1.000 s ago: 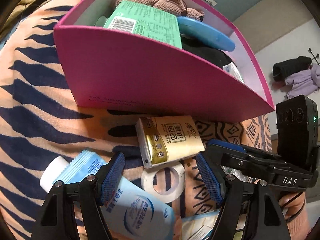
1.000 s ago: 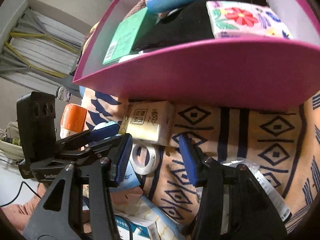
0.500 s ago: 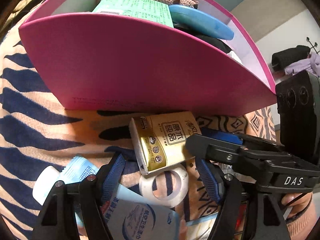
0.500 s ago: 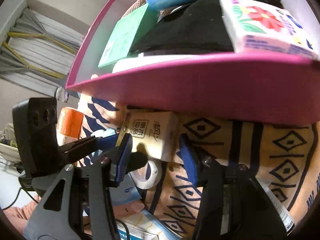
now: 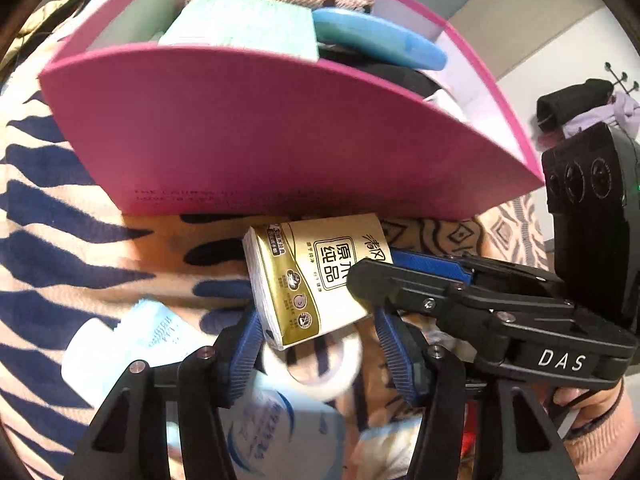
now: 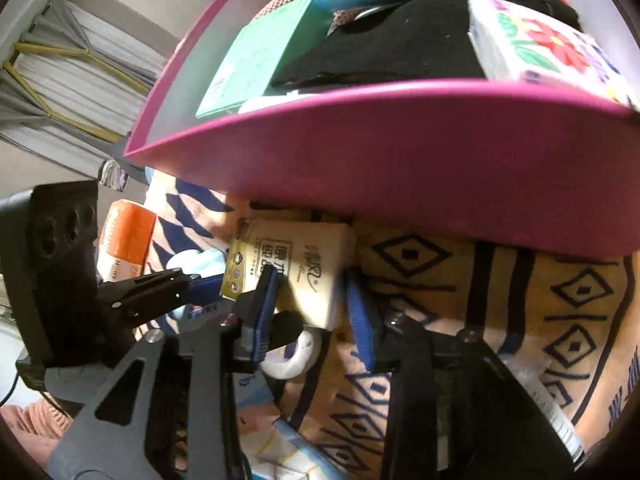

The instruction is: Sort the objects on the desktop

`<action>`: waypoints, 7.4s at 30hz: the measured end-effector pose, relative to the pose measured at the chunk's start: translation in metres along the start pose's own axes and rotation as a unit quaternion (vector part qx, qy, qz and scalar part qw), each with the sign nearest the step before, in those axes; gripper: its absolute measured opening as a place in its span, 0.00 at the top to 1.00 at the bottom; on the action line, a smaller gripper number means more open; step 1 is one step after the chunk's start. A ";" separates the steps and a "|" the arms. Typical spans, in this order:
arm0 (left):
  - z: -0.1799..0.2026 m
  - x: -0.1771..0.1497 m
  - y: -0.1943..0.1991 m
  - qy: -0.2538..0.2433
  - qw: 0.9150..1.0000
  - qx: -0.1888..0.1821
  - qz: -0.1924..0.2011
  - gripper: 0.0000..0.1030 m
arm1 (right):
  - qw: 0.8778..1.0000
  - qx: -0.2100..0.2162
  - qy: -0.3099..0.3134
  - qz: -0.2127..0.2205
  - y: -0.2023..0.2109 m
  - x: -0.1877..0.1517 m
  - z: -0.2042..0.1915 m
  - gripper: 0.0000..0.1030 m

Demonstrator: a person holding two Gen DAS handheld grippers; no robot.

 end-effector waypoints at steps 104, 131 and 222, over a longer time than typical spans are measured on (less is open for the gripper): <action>0.005 -0.026 0.039 0.006 0.997 0.064 0.035 0.25 | 0.998 -0.016 0.007 0.056 0.100 -0.054 0.043 0.53; -0.080 -0.043 0.046 0.081 0.990 0.114 0.032 0.25 | 0.990 0.063 0.064 -0.105 -0.009 -0.082 -0.035 0.44; -0.042 -0.008 0.007 0.035 0.999 -0.018 -0.029 0.73 | 0.998 -0.004 -0.056 0.021 0.044 -0.034 0.049 0.58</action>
Point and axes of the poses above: each gripper's, at about its wrist camera, not at the fingertips, and y roughly against the way its jaws point, z to its right, x to its top, the point moved 6 cm from there along -y, roughly the way its jaws point, and after that the axes turned 6 degrees about -z, right-handed, at the moved point
